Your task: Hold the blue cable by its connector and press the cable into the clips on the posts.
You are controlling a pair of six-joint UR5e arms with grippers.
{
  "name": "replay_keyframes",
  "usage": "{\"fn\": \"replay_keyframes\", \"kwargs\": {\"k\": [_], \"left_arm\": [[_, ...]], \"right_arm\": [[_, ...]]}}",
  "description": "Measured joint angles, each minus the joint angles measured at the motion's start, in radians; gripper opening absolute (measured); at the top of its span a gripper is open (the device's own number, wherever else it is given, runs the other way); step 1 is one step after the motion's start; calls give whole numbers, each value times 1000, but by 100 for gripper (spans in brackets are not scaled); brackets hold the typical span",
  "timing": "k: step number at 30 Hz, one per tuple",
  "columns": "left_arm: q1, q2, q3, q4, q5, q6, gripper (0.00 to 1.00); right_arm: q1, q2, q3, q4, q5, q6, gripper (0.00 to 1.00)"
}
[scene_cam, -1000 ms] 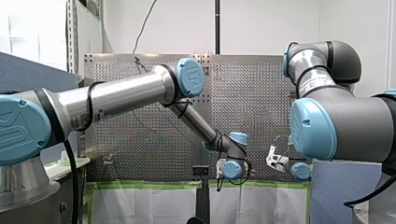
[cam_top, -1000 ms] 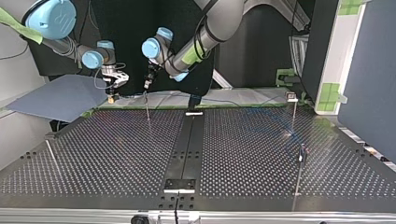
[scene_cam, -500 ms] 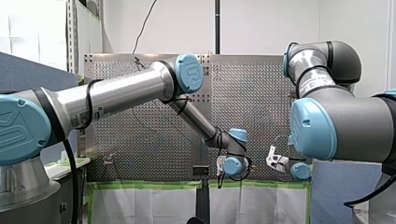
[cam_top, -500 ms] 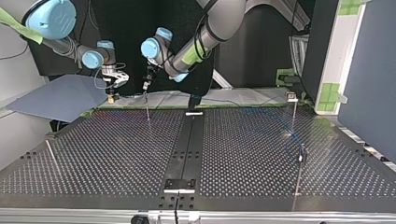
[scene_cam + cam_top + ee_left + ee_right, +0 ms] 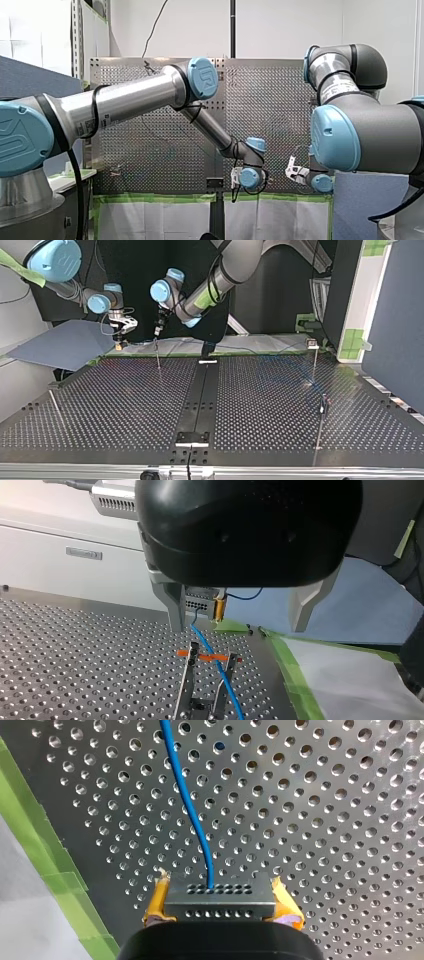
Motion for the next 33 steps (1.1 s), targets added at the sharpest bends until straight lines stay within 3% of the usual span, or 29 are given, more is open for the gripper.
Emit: {"fn": "replay_keyframes", "kwargs": {"k": [7, 26, 33], "left_arm": [[-12, 34, -36, 13, -10, 6, 100], [-19, 198, -200, 175, -26, 15, 100], [-16, 256, -258, 226, -27, 2, 100]], "right_arm": [[3, 1, 0, 2, 0, 2, 0], [10, 3, 0, 3, 0, 3, 0], [10, 4, 0, -2, 0, 20, 0]]}}
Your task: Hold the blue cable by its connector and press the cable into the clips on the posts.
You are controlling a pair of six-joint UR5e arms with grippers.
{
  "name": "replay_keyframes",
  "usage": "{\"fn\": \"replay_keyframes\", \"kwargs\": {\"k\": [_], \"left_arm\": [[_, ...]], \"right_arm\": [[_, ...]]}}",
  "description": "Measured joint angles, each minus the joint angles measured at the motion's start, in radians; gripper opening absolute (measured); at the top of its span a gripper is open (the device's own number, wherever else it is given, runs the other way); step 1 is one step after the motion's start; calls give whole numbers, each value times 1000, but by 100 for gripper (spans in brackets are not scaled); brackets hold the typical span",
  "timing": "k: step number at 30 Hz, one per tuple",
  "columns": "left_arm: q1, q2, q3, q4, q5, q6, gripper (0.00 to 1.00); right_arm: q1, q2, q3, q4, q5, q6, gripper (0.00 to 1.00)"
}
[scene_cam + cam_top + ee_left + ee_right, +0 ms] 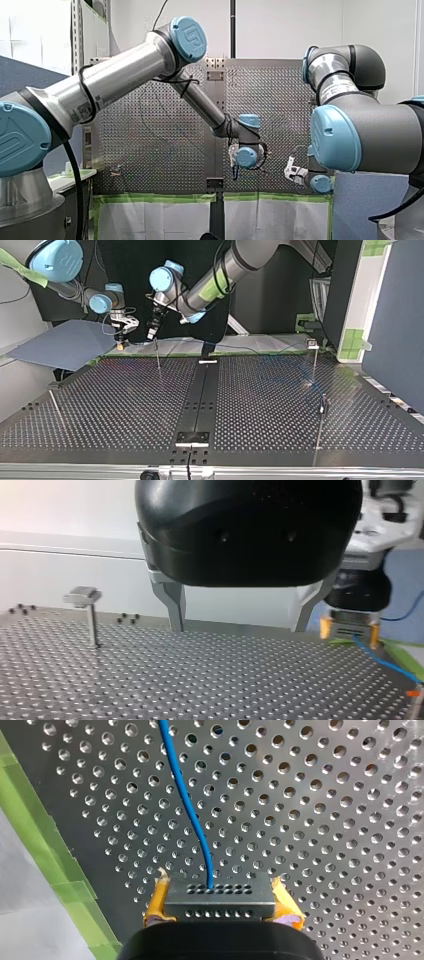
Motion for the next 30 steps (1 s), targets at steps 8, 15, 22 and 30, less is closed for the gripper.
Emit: {"fn": "replay_keyframes", "kwargs": {"k": [8, 15, 22, 30], "left_arm": [[2, 70, -70, -8, -5, -28, 100], [-6, 132, -132, -26, -20, -58, 100], [-12, 189, -189, -78, -44, -47, 100], [-15, 249, -249, -95, -46, -52, 100]], "right_arm": [[0, 1, 0, -4, 0, 8, 0], [3, 3, 0, -4, 0, 13, 0], [7, 3, 0, -6, 0, 17, 0], [10, 4, 0, -9, 0, 20, 0]]}}
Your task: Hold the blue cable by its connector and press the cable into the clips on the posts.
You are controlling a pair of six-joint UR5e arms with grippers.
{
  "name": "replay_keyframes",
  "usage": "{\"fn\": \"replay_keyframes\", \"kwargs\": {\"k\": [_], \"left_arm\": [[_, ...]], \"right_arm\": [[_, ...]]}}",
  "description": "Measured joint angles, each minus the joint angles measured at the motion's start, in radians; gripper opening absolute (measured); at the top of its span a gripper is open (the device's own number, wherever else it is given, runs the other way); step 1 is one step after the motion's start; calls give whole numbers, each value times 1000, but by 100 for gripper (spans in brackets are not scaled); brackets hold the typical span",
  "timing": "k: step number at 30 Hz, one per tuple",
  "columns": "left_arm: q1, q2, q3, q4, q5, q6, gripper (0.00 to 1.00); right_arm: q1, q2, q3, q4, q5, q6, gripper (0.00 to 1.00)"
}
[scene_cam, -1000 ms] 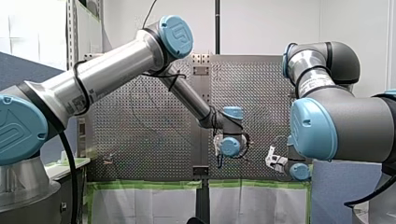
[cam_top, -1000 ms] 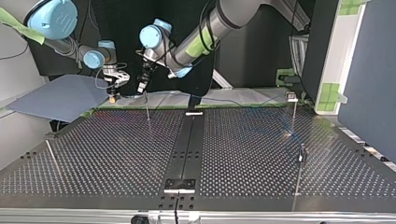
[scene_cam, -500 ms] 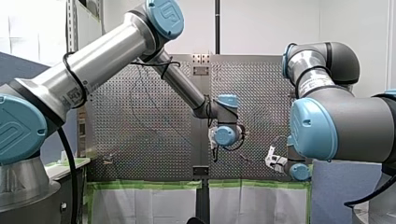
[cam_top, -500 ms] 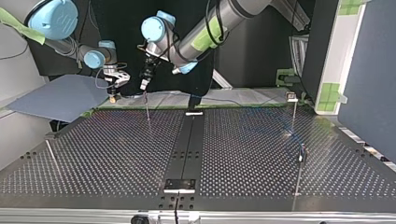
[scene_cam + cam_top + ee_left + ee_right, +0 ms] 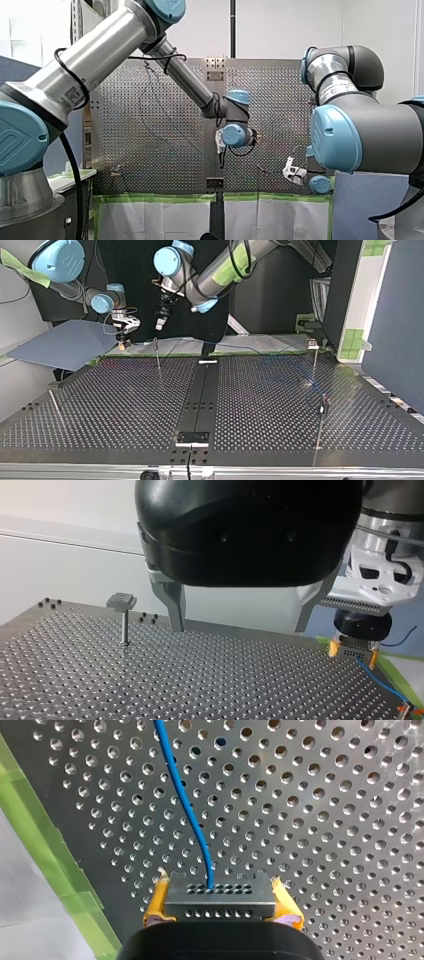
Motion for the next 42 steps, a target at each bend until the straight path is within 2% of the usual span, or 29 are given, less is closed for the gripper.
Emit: {"fn": "replay_keyframes", "kwargs": {"k": [4, 11, 23, 32, 42], "left_arm": [[6, 31, -31, 19, 3, -17, 100], [6, 91, -91, 61, 3, -61, 100], [6, 200, -201, 65, 0, -68, 100], [12, 282, -282, 99, 2, -79, 100], [13, 370, -371, 132, -10, -87, 100]], "right_arm": [[0, 0, 0, 3, 1, -3, 0], [-5, -11, 0, 31, -1, -27, 0], [3, -112, 1, 112, 7, -35, 0], [21, -193, 2, 189, 38, -41, 0], [52, -285, 2, 260, 113, -39, 0]]}}
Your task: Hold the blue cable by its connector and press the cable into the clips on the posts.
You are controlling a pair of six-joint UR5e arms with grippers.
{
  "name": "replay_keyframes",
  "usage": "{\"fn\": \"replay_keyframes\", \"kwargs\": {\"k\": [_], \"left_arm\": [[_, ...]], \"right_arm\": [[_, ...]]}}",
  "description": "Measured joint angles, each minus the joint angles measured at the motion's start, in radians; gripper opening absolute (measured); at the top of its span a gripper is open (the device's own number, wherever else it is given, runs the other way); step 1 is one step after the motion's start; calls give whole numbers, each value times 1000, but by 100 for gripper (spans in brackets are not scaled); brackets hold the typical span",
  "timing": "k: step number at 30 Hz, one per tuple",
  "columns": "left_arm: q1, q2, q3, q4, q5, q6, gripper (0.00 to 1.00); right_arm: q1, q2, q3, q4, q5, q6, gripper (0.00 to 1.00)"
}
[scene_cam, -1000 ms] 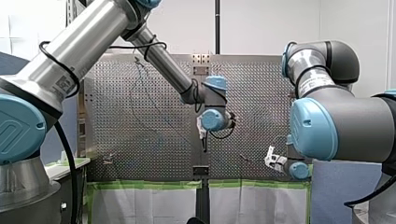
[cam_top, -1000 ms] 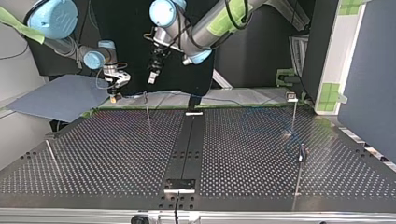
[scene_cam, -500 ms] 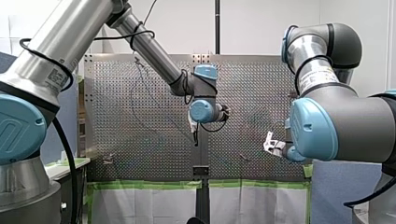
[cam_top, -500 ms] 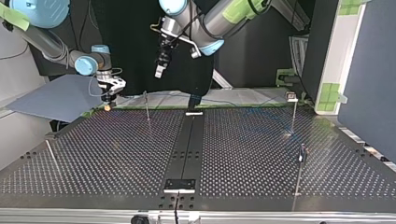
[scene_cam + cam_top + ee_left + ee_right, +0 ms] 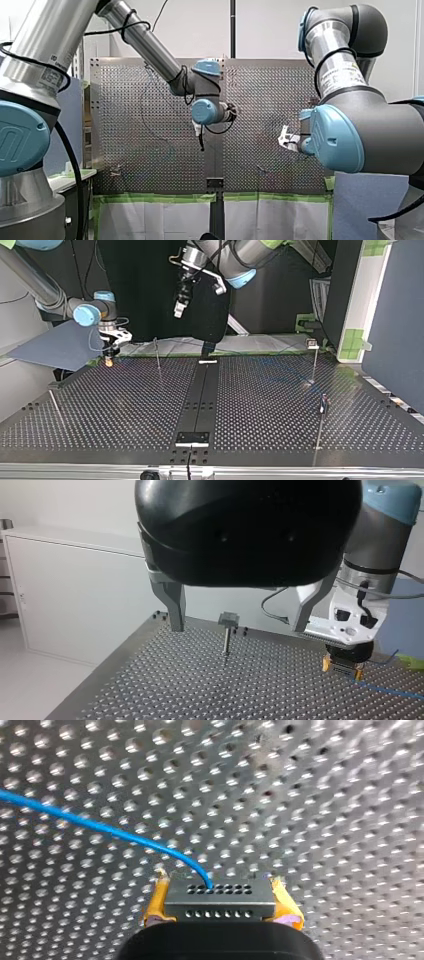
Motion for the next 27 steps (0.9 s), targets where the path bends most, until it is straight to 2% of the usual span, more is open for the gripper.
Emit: {"fn": "replay_keyframes", "kwargs": {"k": [9, 14, 18, 27], "left_arm": [[-10, 75, -75, 55, -8, 1, 100], [-7, 105, -120, 99, -5, -27, 100], [-7, 82, -157, 135, -8, -44, 100], [3, 6, -236, 215, -2, -108, 100]], "right_arm": [[22, -83, 0, 41, 14, -2, 0], [37, -125, 2, 53, 15, -5, 0], [49, -154, 11, 51, 12, -5, 0], [68, -163, 58, 18, 13, -4, 0]]}}
